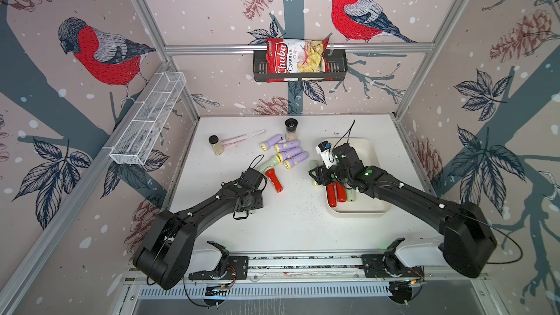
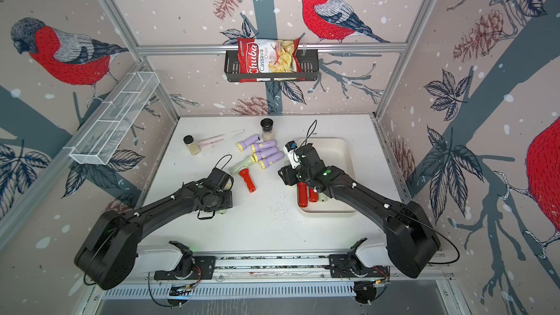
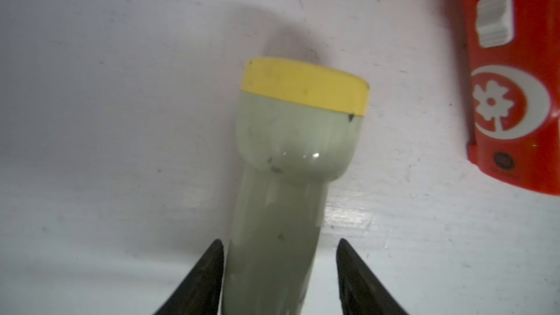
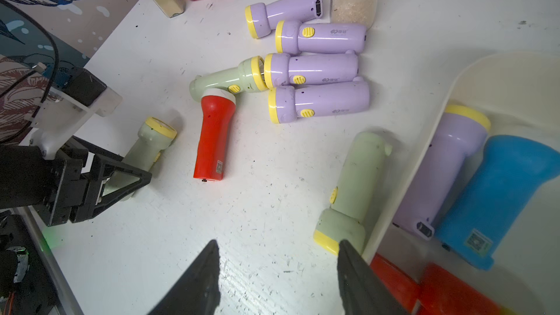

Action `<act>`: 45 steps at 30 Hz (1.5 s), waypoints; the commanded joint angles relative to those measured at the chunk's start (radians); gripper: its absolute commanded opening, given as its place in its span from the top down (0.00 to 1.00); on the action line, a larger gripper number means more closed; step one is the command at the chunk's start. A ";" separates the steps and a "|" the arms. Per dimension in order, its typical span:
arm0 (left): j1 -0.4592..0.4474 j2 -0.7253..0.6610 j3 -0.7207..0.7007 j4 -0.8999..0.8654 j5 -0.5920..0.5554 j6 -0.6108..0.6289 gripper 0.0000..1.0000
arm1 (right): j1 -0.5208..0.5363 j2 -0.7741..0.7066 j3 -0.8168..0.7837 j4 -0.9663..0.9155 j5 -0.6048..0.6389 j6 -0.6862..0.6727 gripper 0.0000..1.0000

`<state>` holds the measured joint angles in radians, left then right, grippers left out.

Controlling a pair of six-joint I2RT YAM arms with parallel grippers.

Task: Put the flashlights into the storage boxes
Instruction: Pick up the flashlight from the center of the board, then place the flashlight at the storage box.

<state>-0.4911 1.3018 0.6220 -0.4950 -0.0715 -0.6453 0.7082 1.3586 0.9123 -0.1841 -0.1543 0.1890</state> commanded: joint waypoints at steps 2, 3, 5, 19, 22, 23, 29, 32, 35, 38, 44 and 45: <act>0.000 -0.004 -0.010 0.018 0.068 0.020 0.49 | 0.004 -0.004 0.012 0.033 -0.001 -0.002 0.39; -0.002 -0.003 -0.013 0.022 0.071 0.021 0.49 | 0.003 -0.004 0.012 0.035 -0.004 -0.003 0.39; -0.002 0.005 -0.018 0.028 0.072 0.020 0.49 | 0.004 -0.005 0.013 0.035 -0.004 -0.002 0.39; -0.019 -0.038 -0.017 0.118 0.145 0.065 0.67 | 0.003 -0.072 -0.038 0.119 -0.006 0.029 0.39; -0.032 -0.089 -0.006 0.189 0.191 0.110 0.71 | 0.002 -0.101 -0.073 0.180 -0.014 0.056 0.39; -0.036 -0.108 -0.005 0.225 0.205 0.124 0.72 | 0.001 -0.128 -0.086 0.208 -0.017 0.067 0.39; -0.044 -0.208 -0.067 0.546 0.360 0.230 0.76 | 0.002 -0.217 -0.170 0.361 -0.089 0.101 0.38; -0.047 -0.260 -0.138 0.769 0.466 0.248 0.76 | 0.002 -0.232 -0.203 0.429 -0.179 0.124 0.36; -0.049 -0.292 -0.200 0.973 0.554 0.236 0.76 | 0.006 -0.234 -0.234 0.489 -0.280 0.158 0.36; -0.055 -0.299 -0.233 1.078 0.601 0.233 0.77 | 0.019 -0.248 -0.265 0.560 -0.330 0.185 0.35; -0.080 -0.274 -0.237 1.159 0.648 0.238 0.77 | 0.060 -0.244 -0.263 0.627 -0.360 0.197 0.32; -0.084 -0.267 -0.235 1.169 0.654 0.237 0.77 | 0.066 -0.240 -0.257 0.629 -0.367 0.193 0.32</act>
<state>-0.5678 1.0256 0.3847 0.5388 0.5297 -0.4202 0.7628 1.1118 0.6426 0.3683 -0.4744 0.3695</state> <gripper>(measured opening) 0.399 0.683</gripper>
